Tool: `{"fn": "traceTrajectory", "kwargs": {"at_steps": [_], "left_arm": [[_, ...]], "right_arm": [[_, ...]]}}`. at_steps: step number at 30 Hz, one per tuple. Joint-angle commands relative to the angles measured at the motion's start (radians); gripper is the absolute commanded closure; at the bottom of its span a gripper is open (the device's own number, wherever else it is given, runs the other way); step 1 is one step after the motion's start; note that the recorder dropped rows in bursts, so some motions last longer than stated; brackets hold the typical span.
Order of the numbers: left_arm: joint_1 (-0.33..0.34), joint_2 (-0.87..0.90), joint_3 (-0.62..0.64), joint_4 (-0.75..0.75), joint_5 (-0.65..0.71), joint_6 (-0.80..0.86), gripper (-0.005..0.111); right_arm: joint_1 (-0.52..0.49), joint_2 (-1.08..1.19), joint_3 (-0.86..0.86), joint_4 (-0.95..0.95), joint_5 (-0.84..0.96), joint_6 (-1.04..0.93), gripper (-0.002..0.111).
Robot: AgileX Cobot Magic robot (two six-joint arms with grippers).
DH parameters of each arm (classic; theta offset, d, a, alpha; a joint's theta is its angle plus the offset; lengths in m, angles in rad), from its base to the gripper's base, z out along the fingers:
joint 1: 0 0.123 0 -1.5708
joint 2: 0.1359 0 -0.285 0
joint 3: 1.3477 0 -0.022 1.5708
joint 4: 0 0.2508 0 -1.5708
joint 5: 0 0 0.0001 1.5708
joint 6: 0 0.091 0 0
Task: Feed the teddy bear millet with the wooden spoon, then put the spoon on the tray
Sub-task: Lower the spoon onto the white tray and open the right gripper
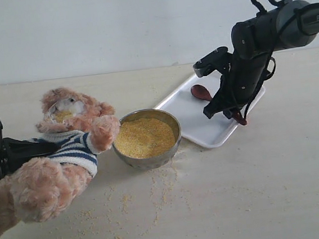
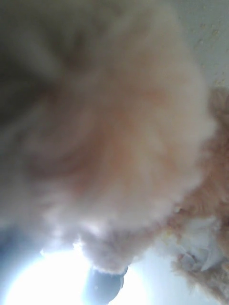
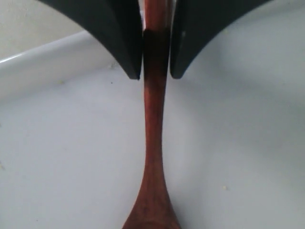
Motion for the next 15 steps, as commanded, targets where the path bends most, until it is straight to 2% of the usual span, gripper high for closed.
{"fn": "traceTrajectory", "kwargs": {"at_steps": [1,9,13,14,15], "left_arm": [[0.003,0.002,-0.010,-0.011,0.039,0.006,0.102],[0.003,0.002,-0.010,-0.011,0.039,0.018,0.102],[0.003,0.002,-0.010,-0.011,0.039,0.020,0.102],[0.003,0.002,-0.010,-0.011,0.039,0.020,0.102],[0.003,0.002,-0.010,-0.011,0.039,0.020,0.102]], "right_arm": [[-0.006,-0.058,-0.001,0.003,0.030,0.010,0.085],[-0.006,-0.154,-0.003,0.003,0.104,0.013,0.085],[-0.007,-0.226,-0.003,-0.040,0.070,0.074,0.086],[-0.008,-0.244,-0.003,-0.066,0.057,0.095,0.090],[-0.012,-0.270,-0.003,-0.123,0.046,0.128,0.098]]}}
